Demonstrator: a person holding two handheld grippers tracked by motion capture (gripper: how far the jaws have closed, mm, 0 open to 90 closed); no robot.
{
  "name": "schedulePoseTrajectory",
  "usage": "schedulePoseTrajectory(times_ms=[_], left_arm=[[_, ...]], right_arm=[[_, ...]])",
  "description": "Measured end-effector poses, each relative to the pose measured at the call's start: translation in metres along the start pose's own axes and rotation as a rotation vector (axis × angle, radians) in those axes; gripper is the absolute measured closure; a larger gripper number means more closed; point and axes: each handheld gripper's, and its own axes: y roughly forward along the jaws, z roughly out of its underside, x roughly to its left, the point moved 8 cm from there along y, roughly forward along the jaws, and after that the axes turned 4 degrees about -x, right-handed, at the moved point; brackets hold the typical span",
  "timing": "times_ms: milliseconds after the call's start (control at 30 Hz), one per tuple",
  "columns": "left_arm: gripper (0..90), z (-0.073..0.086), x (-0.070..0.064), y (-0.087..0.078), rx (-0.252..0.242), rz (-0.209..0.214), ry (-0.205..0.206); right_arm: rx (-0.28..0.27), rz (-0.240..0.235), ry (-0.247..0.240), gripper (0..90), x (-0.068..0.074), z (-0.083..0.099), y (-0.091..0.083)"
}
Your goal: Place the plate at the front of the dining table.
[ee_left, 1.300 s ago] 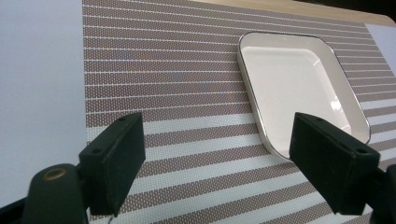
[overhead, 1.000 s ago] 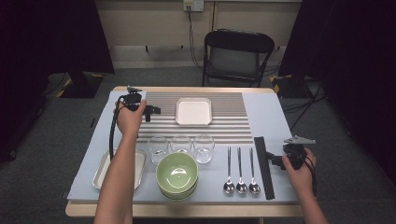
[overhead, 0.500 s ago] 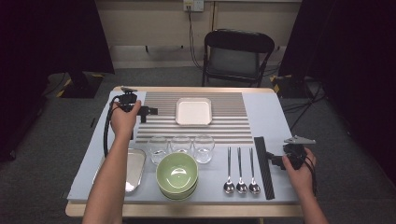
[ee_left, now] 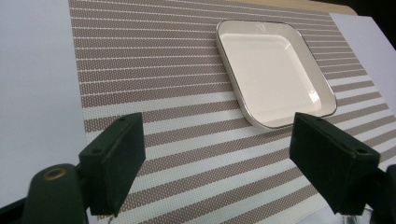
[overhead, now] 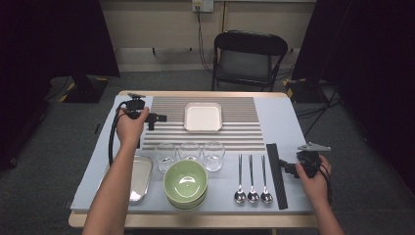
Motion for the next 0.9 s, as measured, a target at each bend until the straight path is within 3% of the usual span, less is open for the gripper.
schedulePoseTrajectory(times_ms=[200, 333, 733, 800, 900], left_arm=[[18.9, 0.005, 0.002, -0.003, 0.003, 0.017, -0.008], [18.9, 0.008, 0.005, -0.007, 0.018, 0.003, 0.022], [19.0, 0.012, 0.002, -0.019, 0.028, -0.003, 0.054], [19.4, 0.013, 0.002, -0.020, 0.002, 0.016, 0.029], [19.9, 0.016, 0.005, -0.022, -0.009, 0.007, 0.038]], right_arm=[[0.000, 0.001, 0.000, 19.4, 0.000, 0.000, 0.000], [0.001, 0.001, 0.002, 19.4, 0.000, 0.000, 0.000], [0.000, 0.000, -0.001, 19.4, 0.000, 0.000, 0.000], [0.000, 0.001, -0.001, 19.4, 0.000, 0.000, 0.000], [0.000, 0.000, -0.001, 19.4, 0.000, 0.000, 0.000]])
